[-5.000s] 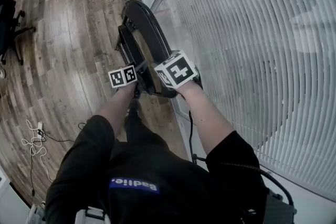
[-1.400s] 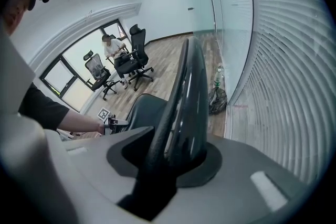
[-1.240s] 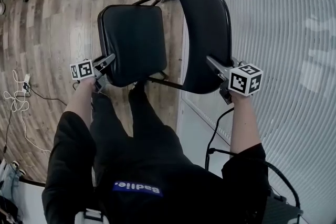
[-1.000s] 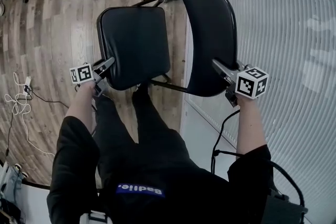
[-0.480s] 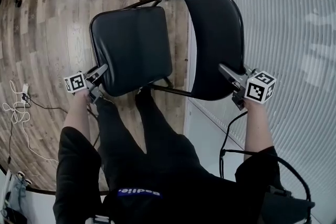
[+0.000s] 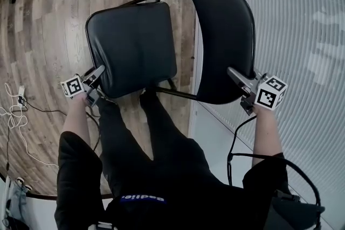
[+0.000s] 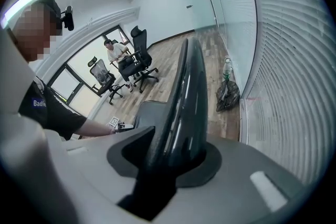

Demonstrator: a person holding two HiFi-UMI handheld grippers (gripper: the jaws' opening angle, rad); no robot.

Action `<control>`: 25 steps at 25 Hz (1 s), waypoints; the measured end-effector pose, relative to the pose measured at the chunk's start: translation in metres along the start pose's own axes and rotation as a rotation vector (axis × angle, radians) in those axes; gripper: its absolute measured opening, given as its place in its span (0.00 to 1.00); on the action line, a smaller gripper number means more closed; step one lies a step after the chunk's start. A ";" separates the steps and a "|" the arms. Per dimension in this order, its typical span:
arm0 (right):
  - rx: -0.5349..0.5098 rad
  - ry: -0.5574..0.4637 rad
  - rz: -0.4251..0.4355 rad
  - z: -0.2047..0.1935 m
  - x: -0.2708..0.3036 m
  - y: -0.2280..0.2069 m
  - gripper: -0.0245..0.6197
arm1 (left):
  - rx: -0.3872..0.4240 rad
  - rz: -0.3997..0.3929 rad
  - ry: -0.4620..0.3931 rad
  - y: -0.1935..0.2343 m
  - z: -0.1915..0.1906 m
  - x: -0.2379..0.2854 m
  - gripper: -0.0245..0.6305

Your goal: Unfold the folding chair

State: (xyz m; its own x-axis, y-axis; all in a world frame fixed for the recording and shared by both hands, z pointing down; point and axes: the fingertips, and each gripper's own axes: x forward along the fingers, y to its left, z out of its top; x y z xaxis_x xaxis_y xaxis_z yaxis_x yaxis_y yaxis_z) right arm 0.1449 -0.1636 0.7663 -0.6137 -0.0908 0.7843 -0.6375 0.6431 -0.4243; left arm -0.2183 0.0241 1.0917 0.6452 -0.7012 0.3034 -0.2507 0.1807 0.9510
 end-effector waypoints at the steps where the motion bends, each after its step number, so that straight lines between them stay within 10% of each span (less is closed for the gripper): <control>1: 0.000 -0.001 0.000 0.000 0.001 0.001 0.22 | -0.001 -0.006 -0.004 0.002 0.000 0.000 0.38; 25: 0.007 0.001 -0.033 -0.017 0.041 0.021 0.21 | -0.024 -0.034 -0.054 0.059 0.008 -0.025 0.41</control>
State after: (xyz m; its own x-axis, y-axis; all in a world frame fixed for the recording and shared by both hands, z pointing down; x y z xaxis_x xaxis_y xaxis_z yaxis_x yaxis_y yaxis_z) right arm 0.1139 -0.1415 0.7975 -0.5917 -0.1112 0.7984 -0.6609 0.6340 -0.4015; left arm -0.2552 0.0470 1.1398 0.6130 -0.7433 0.2677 -0.2118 0.1718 0.9621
